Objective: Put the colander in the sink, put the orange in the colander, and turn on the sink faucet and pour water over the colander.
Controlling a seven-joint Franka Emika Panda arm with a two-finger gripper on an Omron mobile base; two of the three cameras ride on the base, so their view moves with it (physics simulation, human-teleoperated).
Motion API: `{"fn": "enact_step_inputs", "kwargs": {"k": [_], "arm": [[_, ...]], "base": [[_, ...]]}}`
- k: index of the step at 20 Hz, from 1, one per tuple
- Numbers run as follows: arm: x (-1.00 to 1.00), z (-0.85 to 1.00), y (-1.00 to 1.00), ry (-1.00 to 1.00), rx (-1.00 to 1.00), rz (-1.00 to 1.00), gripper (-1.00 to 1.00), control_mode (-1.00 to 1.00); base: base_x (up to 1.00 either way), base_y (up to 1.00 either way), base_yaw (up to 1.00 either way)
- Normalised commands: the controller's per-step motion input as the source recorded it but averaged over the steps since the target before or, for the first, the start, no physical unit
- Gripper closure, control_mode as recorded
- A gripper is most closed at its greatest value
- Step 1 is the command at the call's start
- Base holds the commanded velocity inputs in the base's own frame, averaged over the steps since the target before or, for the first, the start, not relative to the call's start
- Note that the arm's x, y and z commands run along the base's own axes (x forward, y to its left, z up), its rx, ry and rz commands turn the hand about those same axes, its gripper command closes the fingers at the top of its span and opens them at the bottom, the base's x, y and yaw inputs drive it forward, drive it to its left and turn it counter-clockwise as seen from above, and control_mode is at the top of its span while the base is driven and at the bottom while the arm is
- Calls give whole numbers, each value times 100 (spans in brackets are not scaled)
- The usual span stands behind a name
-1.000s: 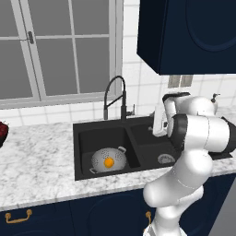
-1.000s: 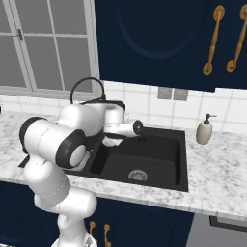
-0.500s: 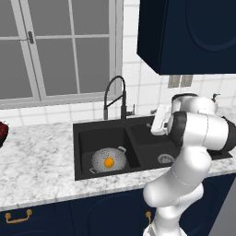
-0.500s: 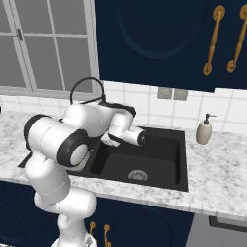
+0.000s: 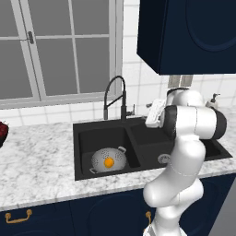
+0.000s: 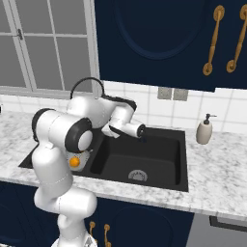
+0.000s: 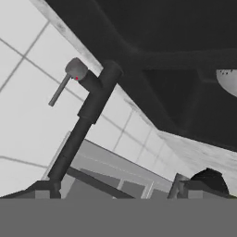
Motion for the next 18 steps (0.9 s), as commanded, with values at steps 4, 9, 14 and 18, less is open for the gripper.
{"fn": "enact_step_inputs", "kwargs": {"k": [4, 9, 14, 18], "arm": [[35, 0, 0, 9, 18, 0, -100, -100], [35, 0, 0, 13, 23, 0, -100, -100], [41, -4, 1, 11, 18, 0, -100, -100], [55, -29, 11, 15, 8, -1, -100, -100]], "base": [[0, 0, 0], [0, 0, 0], [0, 0, 0], [0, 0, 0]]}}
